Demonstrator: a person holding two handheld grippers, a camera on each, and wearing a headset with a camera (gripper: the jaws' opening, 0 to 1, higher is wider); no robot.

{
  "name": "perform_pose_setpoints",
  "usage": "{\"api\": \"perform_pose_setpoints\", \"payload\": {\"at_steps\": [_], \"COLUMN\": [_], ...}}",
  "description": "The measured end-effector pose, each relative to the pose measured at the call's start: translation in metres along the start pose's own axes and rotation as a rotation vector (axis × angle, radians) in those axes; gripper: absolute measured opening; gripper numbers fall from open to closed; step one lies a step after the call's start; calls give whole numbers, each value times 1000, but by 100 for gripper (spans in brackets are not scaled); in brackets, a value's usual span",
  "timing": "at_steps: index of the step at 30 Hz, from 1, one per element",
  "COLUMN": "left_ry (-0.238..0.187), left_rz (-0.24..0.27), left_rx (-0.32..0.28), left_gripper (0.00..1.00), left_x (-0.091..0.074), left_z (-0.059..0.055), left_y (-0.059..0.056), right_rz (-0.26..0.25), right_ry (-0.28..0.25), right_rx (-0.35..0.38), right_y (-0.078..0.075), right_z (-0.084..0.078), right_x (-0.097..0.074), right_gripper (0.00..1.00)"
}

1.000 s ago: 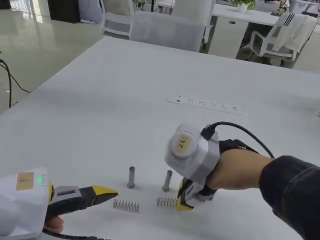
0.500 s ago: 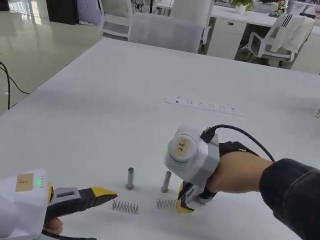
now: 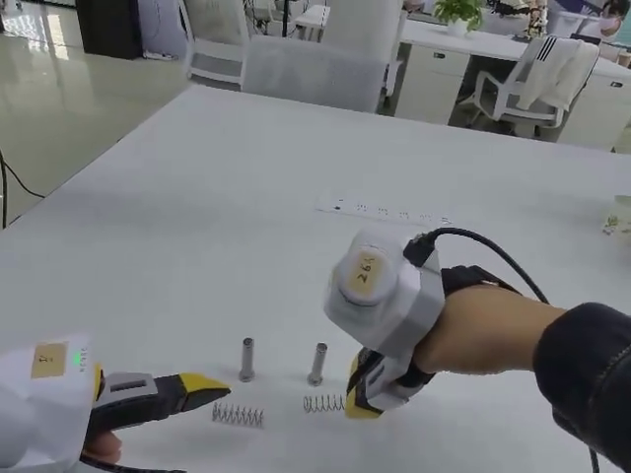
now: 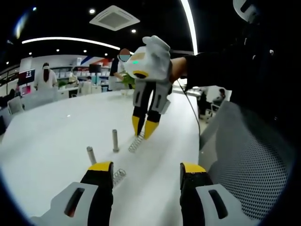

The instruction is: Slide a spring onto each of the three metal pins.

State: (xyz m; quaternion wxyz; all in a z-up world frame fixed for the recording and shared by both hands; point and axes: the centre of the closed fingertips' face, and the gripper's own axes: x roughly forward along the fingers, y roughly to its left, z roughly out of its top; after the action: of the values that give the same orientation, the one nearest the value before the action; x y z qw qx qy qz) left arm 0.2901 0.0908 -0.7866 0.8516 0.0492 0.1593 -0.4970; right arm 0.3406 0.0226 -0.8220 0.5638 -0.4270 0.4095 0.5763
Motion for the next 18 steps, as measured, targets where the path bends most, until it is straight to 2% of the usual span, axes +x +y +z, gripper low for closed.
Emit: {"api": "perform_pose_setpoints", "payload": {"at_steps": [6, 12, 18], "left_ry": [3, 10, 1], "left_rz": [-15, -30, -42], "left_rx": [28, 60, 94], "left_gripper": [50, 47, 39], "left_x": [4, 7, 10], "left_z": [6, 10, 15], "left_y": [0, -2, -3], "right_rz": [13, 12, 25], "right_ry": [-30, -32, -40], "right_rx": [-22, -44, -62], "right_y": [13, 19, 28], "right_z": [14, 22, 32], "right_x": [-13, -19, -23], "right_gripper": [8, 8, 8]}}
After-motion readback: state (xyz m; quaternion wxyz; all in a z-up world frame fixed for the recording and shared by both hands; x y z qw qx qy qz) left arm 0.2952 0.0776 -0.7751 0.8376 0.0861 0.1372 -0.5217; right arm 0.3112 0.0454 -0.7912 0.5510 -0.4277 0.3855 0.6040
